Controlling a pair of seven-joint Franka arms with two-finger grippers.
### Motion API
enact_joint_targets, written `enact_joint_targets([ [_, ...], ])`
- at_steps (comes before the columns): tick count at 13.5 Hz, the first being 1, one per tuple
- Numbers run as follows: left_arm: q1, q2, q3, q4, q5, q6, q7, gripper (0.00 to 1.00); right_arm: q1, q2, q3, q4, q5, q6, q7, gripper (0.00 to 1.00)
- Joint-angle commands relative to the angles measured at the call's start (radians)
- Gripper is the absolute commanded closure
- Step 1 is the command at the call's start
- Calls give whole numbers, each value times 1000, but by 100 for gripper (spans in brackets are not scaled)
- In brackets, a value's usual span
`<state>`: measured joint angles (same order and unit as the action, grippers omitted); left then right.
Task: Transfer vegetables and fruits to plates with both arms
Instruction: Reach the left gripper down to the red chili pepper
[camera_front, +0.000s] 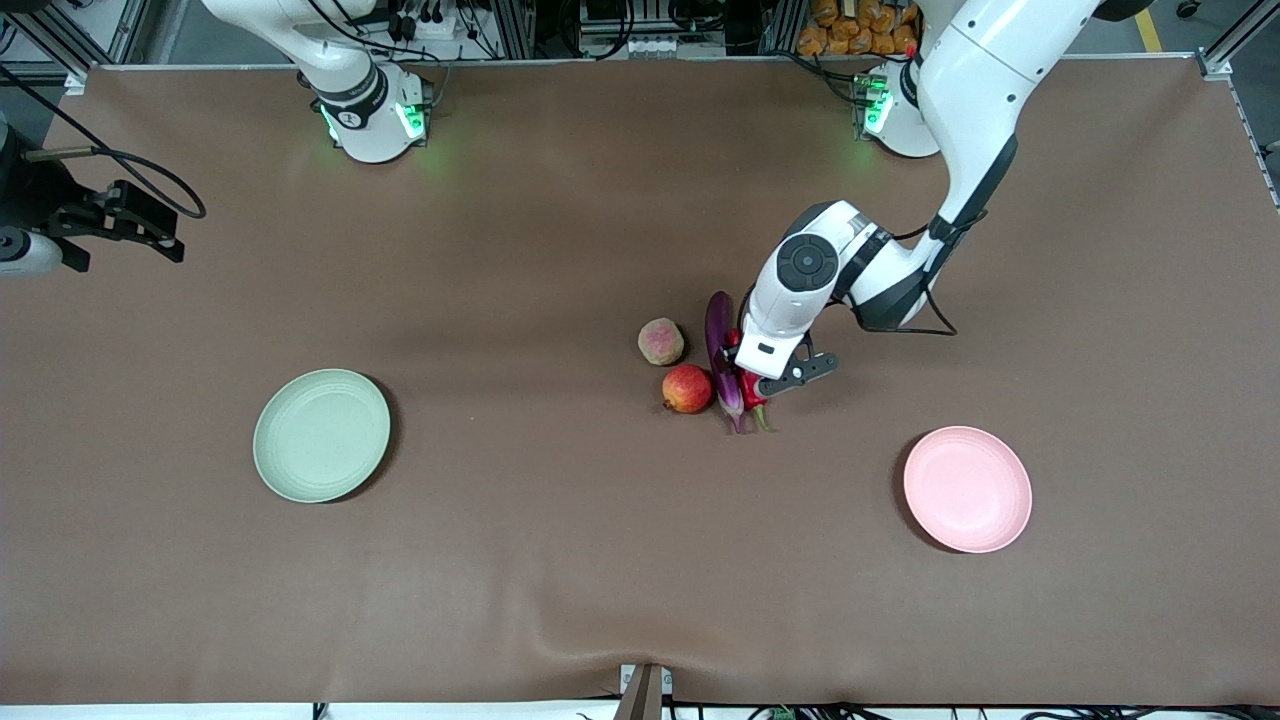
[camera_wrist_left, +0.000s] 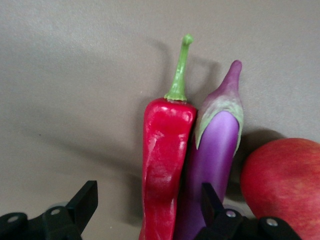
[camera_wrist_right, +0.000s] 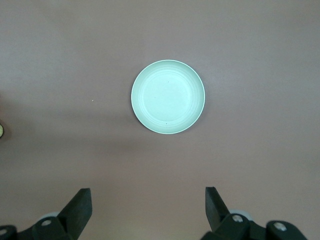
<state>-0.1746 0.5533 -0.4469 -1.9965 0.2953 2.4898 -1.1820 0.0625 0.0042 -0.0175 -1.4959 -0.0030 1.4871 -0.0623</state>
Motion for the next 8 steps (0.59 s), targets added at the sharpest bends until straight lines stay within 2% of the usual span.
enact_joint_targets([
  [1,-6,19,1,10,33,11,-36,19,-1,8,2,22,15,-8,-8,0],
  [5,-3,23,1,1,33,9,-36,51,0,8,2,22,15,-8,-8,0],
  [8,-6,25,1,-1,33,7,-36,54,0,11,2,22,15,-11,-8,0],
])
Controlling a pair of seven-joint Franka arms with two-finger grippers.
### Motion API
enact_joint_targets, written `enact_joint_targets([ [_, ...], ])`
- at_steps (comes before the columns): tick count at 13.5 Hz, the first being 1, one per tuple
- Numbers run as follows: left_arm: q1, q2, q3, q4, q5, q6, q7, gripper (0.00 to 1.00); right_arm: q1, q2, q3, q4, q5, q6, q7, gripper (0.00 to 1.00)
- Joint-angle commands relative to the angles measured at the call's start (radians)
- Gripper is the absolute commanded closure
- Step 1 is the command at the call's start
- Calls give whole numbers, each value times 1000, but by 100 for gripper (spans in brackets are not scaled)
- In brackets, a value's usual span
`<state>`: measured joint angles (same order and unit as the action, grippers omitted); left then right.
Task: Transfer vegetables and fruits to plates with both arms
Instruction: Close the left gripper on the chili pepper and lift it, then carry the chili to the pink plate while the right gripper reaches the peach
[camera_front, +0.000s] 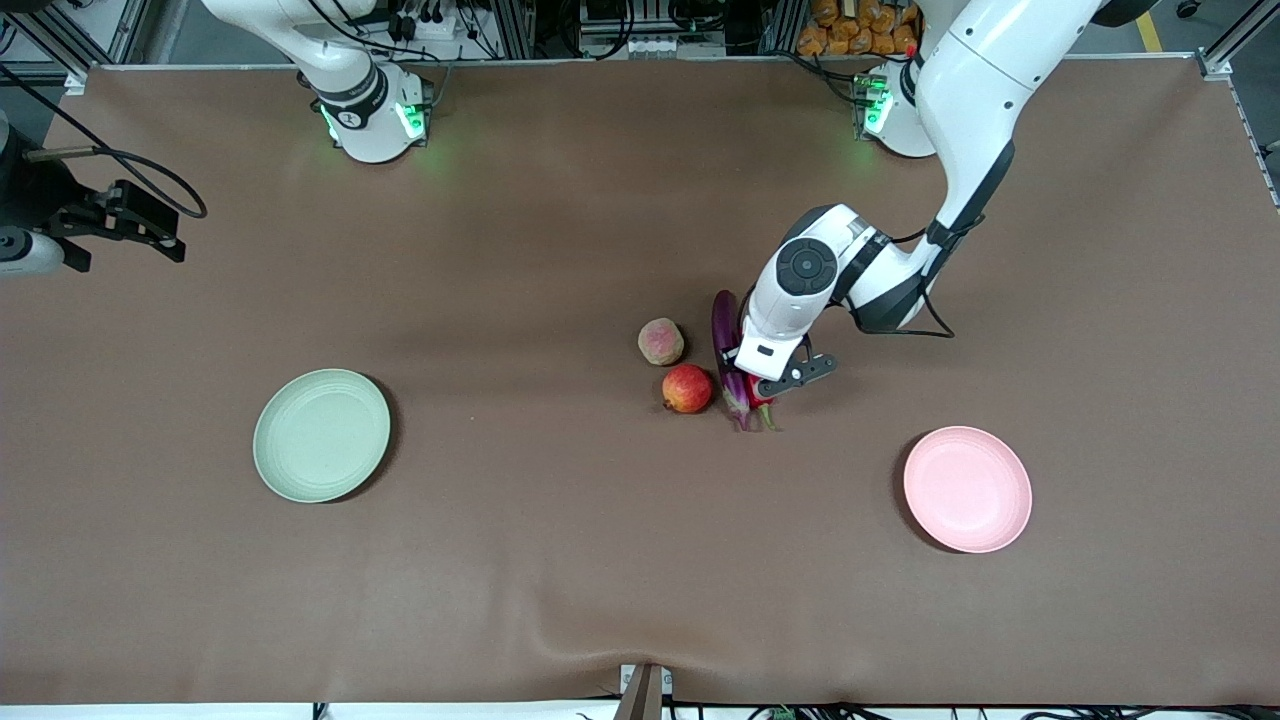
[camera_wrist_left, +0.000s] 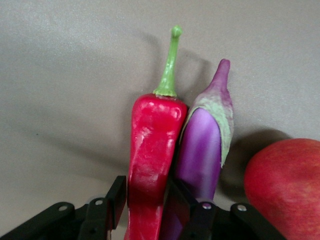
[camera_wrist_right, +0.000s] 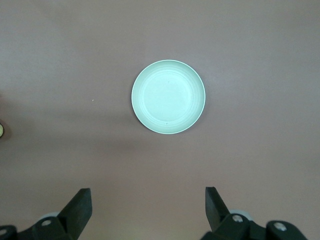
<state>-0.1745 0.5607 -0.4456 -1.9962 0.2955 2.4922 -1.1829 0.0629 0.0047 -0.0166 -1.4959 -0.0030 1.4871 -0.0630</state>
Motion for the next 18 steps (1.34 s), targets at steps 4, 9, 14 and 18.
enact_joint_targets([
  [4,-5,22,1,-4,33,5,-35,64,0,11,1,22,15,-11,-8,0],
  [9,15,-10,1,-3,36,-4,-24,100,-11,73,1,25,11,-11,-23,0],
  [14,46,-90,5,13,37,-85,-12,100,-3,152,0,28,2,-14,-21,0],
  [18,173,-159,4,22,37,-150,138,100,27,162,3,31,70,34,27,0],
])
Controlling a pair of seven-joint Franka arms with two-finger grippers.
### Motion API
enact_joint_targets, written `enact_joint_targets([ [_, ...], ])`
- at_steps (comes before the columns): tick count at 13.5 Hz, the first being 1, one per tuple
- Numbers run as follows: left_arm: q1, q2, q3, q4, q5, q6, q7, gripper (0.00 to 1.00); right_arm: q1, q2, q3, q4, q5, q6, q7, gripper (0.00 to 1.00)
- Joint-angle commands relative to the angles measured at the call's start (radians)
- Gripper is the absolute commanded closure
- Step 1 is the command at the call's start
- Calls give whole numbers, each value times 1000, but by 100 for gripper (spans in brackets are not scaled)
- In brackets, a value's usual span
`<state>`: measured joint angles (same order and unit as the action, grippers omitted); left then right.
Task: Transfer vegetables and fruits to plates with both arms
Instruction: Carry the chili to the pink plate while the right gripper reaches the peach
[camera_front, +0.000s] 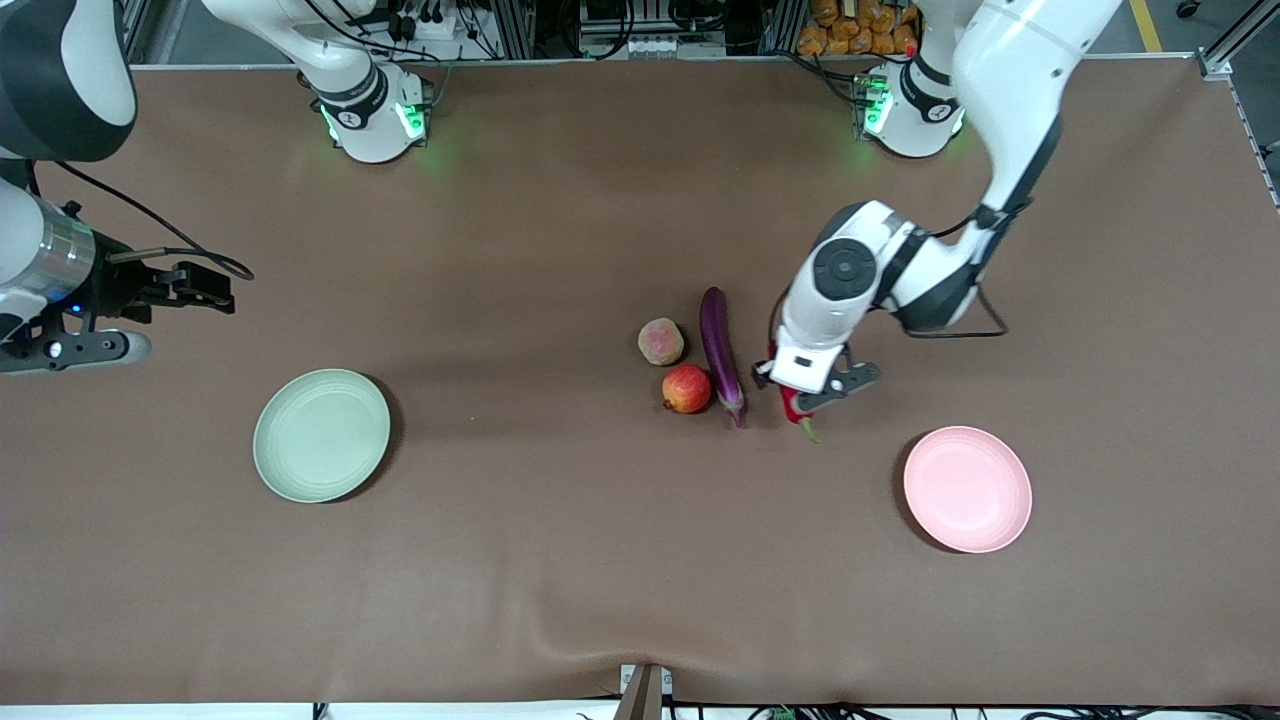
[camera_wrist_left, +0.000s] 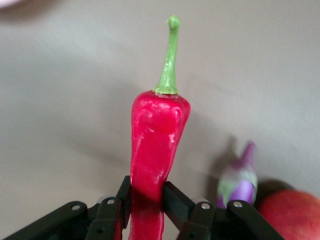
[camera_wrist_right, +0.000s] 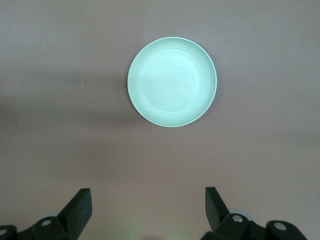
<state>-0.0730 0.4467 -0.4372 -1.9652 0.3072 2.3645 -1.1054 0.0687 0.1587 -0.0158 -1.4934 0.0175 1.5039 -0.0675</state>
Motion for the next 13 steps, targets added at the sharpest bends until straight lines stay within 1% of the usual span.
enact_joint_targets([
  [1,112,-39,-3,8,26,-24,106,100,32,15,2,28,91,63,85,0],
  [3,183,-20,3,60,26,-24,177,100,39,30,4,30,169,123,229,0],
  [4,218,13,3,116,26,-24,202,100,46,42,4,38,182,140,256,0],
  [6,271,93,8,215,30,-27,234,100,100,80,2,53,185,182,277,0],
  [7,288,124,17,245,44,-27,268,100,135,111,2,68,187,220,357,0],
  [8,294,145,43,262,82,-27,310,100,184,154,2,96,187,266,477,0],
  [9,292,164,84,284,131,-27,369,100,242,200,2,123,185,294,576,0],
  [10,295,188,110,295,154,-27,421,100,299,240,2,140,180,305,641,0],
  [12,308,213,121,310,156,-24,458,100,409,303,-1,144,164,306,698,0],
  [13,318,221,121,315,155,-24,458,100,437,329,0,140,167,306,725,0],
])
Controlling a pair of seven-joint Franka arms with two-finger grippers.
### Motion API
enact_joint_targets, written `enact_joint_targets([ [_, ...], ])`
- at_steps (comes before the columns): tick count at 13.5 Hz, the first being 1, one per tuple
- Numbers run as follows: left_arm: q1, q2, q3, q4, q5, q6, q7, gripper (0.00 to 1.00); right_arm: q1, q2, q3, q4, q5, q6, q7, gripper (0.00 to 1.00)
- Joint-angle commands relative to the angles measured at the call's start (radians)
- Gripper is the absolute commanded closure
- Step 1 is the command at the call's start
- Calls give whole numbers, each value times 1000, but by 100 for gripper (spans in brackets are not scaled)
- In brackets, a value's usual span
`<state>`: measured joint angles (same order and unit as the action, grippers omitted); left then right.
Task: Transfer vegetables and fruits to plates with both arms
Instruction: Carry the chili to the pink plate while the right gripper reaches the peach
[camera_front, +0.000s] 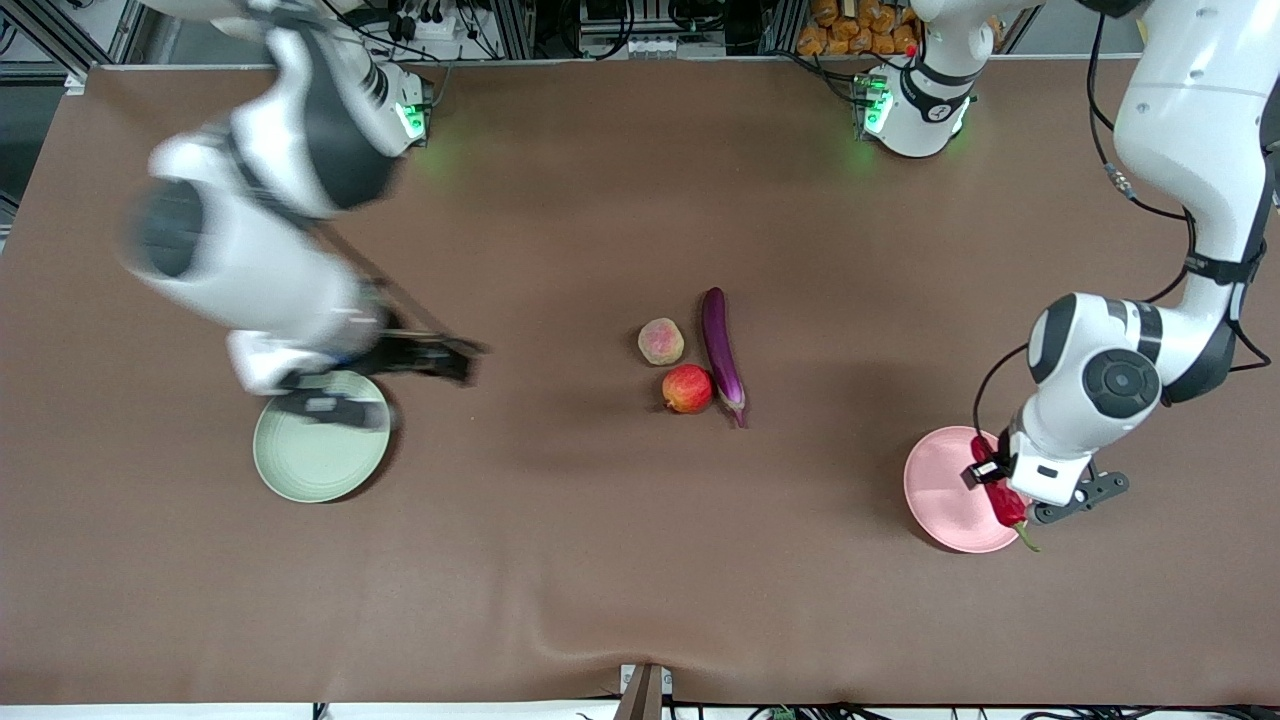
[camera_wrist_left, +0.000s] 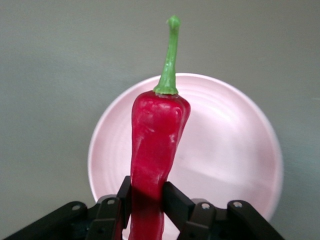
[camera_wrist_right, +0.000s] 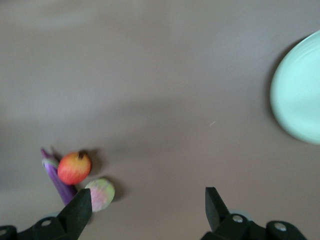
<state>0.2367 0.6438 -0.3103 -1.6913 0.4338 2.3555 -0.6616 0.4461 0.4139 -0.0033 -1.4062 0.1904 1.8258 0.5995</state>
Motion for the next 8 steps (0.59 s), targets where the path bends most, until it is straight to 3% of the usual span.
enact_joint_targets([
  [1,13,36,-7,42,26,-13,16,100,89,107,-12,53,-2,-13,89,0],
  [6,19,79,-6,73,16,-5,14,100,250,316,-12,53,-9,212,241,0],
  [7,18,79,-6,73,16,-5,14,83,262,332,-12,53,-2,225,273,0],
  [8,18,79,-6,73,19,-5,16,43,264,341,-12,53,3,225,311,0],
])
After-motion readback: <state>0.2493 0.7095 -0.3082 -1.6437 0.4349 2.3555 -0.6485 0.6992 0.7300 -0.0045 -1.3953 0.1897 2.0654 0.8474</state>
